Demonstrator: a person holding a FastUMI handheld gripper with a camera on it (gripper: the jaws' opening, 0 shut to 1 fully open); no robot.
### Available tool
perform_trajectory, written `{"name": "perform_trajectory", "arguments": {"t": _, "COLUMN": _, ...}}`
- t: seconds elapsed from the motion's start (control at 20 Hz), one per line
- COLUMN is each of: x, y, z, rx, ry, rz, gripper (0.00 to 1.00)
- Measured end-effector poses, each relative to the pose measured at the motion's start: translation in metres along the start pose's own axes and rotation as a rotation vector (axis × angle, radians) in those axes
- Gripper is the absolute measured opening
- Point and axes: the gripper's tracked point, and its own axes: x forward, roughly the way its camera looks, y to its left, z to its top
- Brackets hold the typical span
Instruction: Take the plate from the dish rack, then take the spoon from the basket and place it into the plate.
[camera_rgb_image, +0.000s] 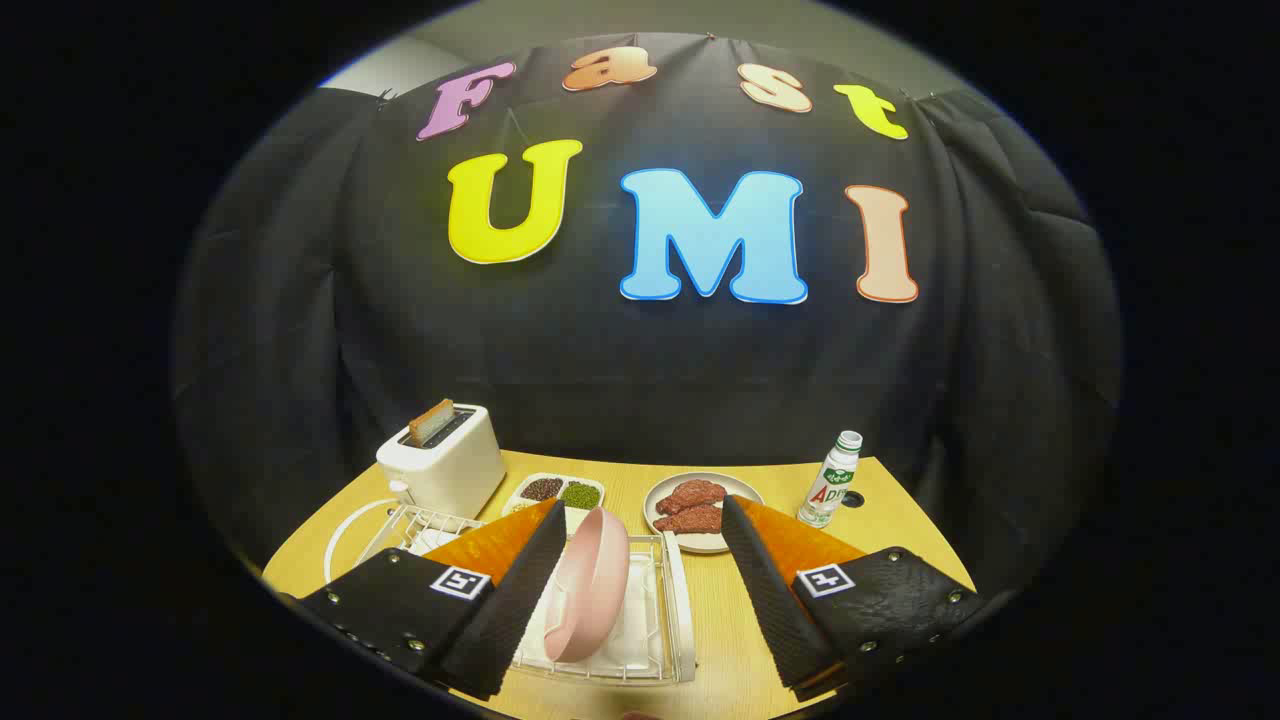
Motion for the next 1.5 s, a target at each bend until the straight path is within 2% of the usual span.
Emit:
{"name": "perform_trajectory", "arguments": {"t": 0.8, "x": -0.033, "y": -0.006, "z": 0.032, "rx": 0.037, "ry": -0.119, "rz": -0.011, "gripper": 0.96}}
{"name": "perform_trajectory", "arguments": {"t": 1.5, "x": 0.028, "y": -0.001, "z": -0.046, "rx": -0.051, "ry": 0.168, "rz": -0.114, "gripper": 0.95}}
